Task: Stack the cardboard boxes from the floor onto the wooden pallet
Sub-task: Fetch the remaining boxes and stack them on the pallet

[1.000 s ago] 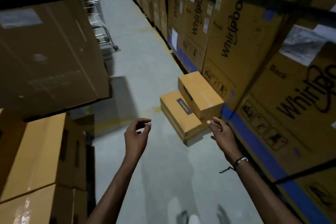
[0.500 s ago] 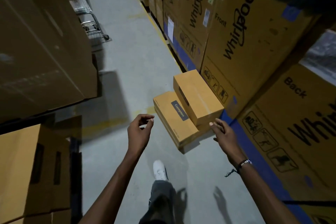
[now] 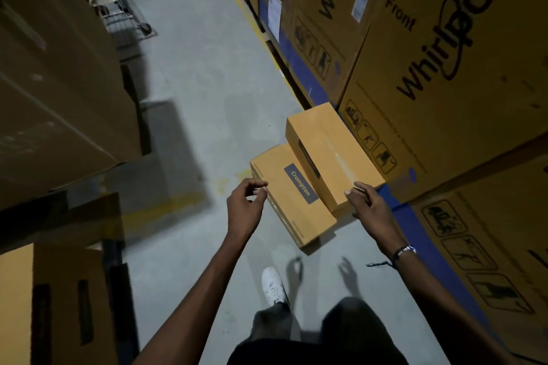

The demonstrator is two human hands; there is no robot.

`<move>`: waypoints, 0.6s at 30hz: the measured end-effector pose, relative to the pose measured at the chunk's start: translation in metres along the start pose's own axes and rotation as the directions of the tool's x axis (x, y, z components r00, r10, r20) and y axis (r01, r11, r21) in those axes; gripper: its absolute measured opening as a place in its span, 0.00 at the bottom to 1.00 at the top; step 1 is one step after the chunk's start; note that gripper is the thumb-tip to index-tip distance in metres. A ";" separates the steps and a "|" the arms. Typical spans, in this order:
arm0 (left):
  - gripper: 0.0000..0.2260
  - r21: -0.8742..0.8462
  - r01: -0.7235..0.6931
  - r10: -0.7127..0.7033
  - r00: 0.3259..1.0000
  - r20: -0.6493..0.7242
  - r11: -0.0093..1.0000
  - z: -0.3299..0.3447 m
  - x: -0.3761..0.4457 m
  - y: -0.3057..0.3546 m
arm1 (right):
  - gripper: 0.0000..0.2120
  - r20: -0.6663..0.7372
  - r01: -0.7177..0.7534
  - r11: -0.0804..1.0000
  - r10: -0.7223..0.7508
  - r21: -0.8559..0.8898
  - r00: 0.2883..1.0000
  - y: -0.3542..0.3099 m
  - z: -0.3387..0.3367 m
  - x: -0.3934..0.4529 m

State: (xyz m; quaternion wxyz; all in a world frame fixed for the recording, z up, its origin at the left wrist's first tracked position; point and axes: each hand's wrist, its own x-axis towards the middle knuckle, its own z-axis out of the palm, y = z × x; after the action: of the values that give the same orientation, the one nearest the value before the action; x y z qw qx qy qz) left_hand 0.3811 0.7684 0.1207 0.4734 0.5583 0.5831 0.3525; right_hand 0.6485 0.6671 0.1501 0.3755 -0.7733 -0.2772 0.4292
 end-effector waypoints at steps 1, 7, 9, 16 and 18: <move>0.04 0.008 0.010 -0.010 1.000 0.005 1.000 0.001 0.010 -0.004 | 0.25 0.001 -0.001 1.000 0.001 -0.008 1.000 -0.002 0.003 0.011; 0.06 0.049 0.100 -0.101 0.995 0.024 0.994 0.020 0.058 -0.046 | 0.26 0.067 -0.026 0.996 0.031 -0.082 0.997 0.008 0.027 0.075; 0.06 0.073 0.131 -0.133 0.991 0.019 0.989 0.034 0.075 -0.074 | 0.26 0.099 -0.044 0.991 0.057 -0.130 0.993 0.026 0.044 0.109; 0.04 0.157 0.221 -0.227 0.974 0.023 0.963 0.102 0.132 -0.212 | 0.30 0.215 0.081 0.942 -0.009 -0.327 0.976 0.127 0.111 0.243; 0.04 0.186 0.233 -0.242 0.970 0.028 0.955 0.126 0.148 -0.259 | 0.43 0.224 0.162 0.905 -0.077 -0.392 0.972 0.167 0.130 0.285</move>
State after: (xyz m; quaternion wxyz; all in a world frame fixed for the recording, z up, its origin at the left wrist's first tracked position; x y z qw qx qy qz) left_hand 0.4288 0.8663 -0.1842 0.4741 0.5338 0.6633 0.2242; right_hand 0.6890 0.8320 -0.1621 0.2014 -0.7680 -0.4447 0.4146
